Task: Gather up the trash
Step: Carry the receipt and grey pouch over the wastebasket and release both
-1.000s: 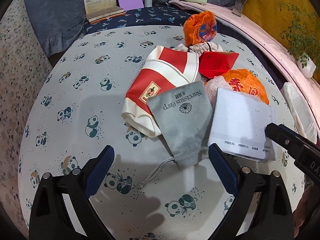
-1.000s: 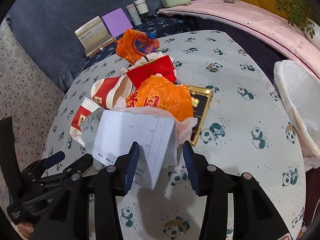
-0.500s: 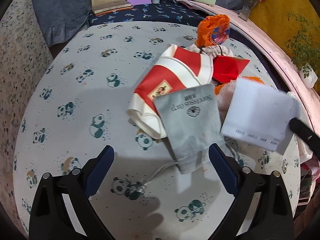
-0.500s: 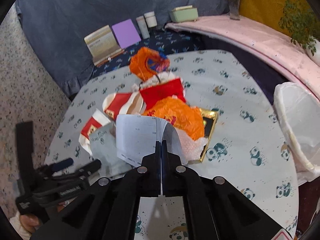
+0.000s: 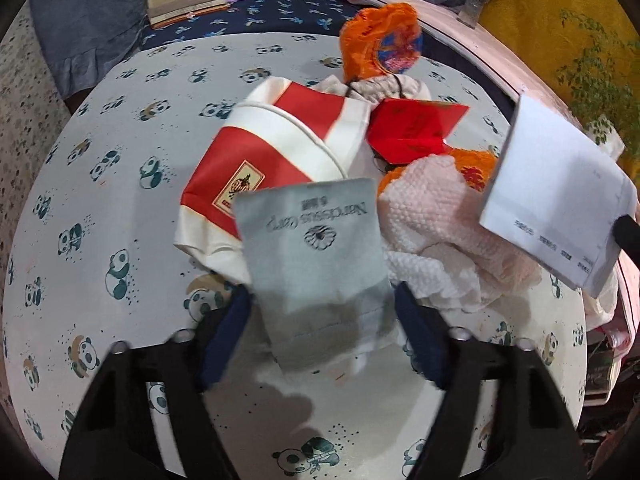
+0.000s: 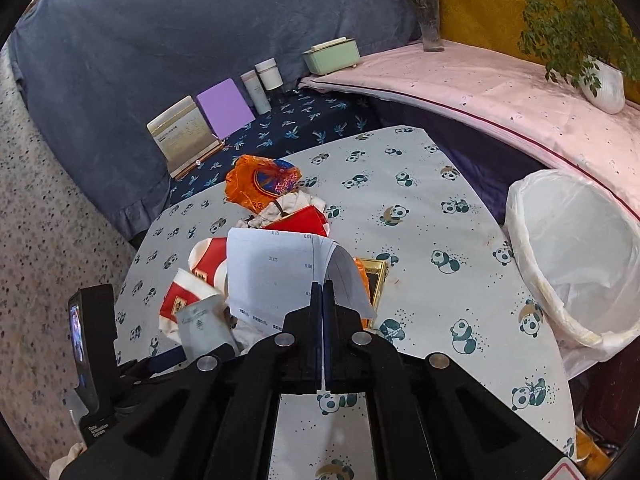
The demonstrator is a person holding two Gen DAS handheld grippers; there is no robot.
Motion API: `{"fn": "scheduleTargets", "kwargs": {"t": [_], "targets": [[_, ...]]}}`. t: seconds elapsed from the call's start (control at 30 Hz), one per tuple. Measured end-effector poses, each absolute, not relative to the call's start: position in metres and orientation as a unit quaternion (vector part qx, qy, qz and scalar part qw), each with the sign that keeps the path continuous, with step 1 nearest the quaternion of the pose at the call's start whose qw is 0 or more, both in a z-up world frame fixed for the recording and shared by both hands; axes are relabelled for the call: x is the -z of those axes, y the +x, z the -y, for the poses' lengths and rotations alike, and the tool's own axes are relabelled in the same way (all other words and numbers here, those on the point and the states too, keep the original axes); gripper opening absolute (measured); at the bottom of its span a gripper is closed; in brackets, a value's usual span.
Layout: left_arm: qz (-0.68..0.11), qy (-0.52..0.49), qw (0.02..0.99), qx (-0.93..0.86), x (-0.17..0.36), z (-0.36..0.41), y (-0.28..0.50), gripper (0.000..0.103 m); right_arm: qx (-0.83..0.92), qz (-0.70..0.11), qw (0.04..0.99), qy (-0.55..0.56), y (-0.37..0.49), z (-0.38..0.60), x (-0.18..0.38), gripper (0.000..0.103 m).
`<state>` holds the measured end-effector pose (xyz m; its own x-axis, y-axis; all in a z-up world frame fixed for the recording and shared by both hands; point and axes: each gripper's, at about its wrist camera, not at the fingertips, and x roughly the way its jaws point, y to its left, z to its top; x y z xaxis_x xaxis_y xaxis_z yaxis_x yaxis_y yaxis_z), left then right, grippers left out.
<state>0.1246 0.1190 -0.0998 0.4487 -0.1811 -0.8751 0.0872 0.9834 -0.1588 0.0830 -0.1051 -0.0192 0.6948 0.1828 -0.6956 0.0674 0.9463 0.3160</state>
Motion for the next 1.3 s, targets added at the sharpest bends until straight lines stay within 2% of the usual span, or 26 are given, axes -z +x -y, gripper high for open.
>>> {"fn": "scheduleTargets", "kwargs": {"t": [0.07, 0.17, 0.2, 0.37, 0.83, 1.3], "targets": [[-0.520, -0.041, 0.849, 0.082, 0.100, -0.118, 0.123, 0.042, -0.034, -0.389, 0.906, 0.164, 0.082, 0.106, 0.020, 0.002], [-0.524, -0.041, 0.846, 0.088, 0.098, -0.118, 0.120, 0.010, -0.037, -0.386, 0.907, 0.167, 0.080, 0.107, 0.017, 0.002], [-0.523, -0.042, 0.846, 0.091, 0.097, -0.118, 0.117, 0.009, -0.038, -0.384, 0.907, 0.167, 0.079, 0.107, 0.016, 0.002], [-0.505, -0.040, 0.856, 0.101, 0.079, -0.116, 0.104, 0.005, -0.041, -0.372, 0.911, 0.173, 0.072, 0.111, 0.009, 0.002], [-0.456, -0.027, 0.877, 0.149, 0.022, -0.088, 0.079, 0.004, -0.017, -0.325, 0.925, 0.195, 0.050, 0.147, -0.017, 0.002], [-0.413, 0.009, 0.881, 0.232, -0.021, 0.001, 0.076, 0.004, 0.041, -0.296, 0.929, 0.219, 0.021, 0.208, -0.023, 0.002]]}}
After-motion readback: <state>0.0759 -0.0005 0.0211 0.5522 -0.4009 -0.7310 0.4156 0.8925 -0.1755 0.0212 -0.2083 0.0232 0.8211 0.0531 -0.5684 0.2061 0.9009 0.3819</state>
